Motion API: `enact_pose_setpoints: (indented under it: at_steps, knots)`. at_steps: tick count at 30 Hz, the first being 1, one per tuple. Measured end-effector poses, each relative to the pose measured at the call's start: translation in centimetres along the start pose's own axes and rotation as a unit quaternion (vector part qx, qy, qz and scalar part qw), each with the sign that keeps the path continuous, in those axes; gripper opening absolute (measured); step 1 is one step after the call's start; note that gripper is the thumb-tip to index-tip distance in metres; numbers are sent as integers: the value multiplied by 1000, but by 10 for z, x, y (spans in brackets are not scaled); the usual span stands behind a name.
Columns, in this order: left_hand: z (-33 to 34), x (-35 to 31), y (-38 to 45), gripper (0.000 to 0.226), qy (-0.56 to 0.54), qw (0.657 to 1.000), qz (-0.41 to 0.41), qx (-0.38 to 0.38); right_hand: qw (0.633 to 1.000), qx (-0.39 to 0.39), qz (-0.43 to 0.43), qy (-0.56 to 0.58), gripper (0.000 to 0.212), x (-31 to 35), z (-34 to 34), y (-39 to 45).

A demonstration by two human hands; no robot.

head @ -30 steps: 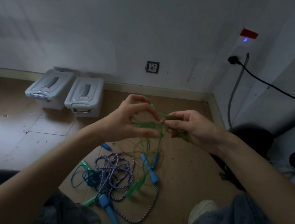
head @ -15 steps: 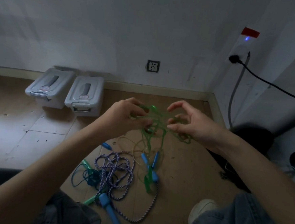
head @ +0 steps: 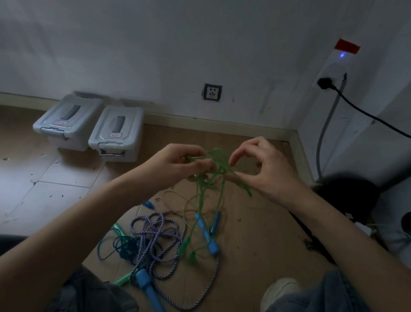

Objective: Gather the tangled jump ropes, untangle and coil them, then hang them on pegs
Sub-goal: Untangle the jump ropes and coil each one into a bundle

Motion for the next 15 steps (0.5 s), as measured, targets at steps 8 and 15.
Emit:
enact_pose_setpoints:
  at_steps: [8,15]
  knots:
    - [4,-5,1,24,18,999,27,3,976,99,76,180,17,-3,9,-3]
    - [6,-11,5,23,110,991,69,30,891,246,154,348,8,-9,24,-13]
Point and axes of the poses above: each hand's wrist, its own y-axis towards the middle knuckle, its own z-axis out of the palm, x = y × z, the point moved 6 cm from there along y, towards the middle knuckle, and after that the axes turned 9 degrees about z, right-handed, at the moved point
